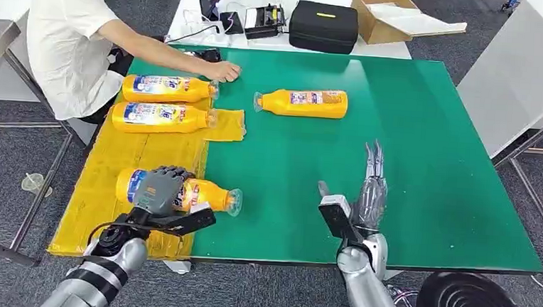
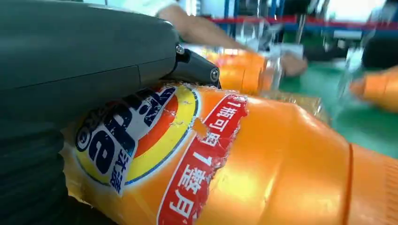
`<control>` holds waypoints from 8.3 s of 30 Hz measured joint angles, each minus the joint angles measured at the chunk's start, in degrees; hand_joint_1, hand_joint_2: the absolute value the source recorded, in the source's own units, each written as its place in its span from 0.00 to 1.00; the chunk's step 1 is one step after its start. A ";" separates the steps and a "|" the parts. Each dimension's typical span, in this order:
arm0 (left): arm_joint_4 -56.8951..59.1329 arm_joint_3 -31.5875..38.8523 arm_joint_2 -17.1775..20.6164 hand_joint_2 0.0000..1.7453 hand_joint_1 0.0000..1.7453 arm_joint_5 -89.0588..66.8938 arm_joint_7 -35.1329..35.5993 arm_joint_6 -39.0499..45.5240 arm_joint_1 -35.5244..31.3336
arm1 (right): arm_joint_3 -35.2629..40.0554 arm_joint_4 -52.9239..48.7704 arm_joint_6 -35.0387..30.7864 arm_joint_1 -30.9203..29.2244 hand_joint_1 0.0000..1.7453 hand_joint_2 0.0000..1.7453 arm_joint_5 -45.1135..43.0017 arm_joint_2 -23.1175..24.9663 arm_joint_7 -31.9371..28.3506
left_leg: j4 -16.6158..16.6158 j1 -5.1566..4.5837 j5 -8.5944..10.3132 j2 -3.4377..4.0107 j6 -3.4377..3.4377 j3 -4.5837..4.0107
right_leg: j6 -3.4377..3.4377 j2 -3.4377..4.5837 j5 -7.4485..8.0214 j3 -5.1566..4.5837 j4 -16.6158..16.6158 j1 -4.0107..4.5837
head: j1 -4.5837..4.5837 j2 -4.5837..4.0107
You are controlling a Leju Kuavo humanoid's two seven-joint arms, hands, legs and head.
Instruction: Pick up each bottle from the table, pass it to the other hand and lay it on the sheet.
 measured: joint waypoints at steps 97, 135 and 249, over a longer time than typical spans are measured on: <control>-37.83 -6.25 -1.38 1.00 0.00 40.15 -18.32 -10.80 17.76 | 8.68 38.75 37.92 -27.95 1.00 1.00 30.62 -13.18 37.62 | 0.01 -0.07 -0.07 -0.10 0.09 0.61 | 0.14 -0.04 -0.13 0.53 -0.10 -0.05 | 0.02 0.00; -24.04 -4.39 -9.01 1.00 0.00 74.56 -6.84 -6.64 19.57 | 16.96 -3.43 26.56 -2.41 1.00 1.00 -9.03 -2.80 5.29 | -0.01 0.11 -0.17 0.22 -0.09 0.11 | -0.04 0.27 -0.04 0.04 -0.06 0.12 | 0.02 0.00; 7.89 5.14 -6.08 1.00 0.00 -4.00 -1.18 -2.26 -1.43 | 21.88 7.24 5.64 0.85 0.00 1.00 -11.43 4.79 -1.16 | -0.02 0.15 -0.09 0.21 -0.19 -0.05 | -0.07 0.27 -0.03 -0.14 0.00 0.14 | 0.02 0.00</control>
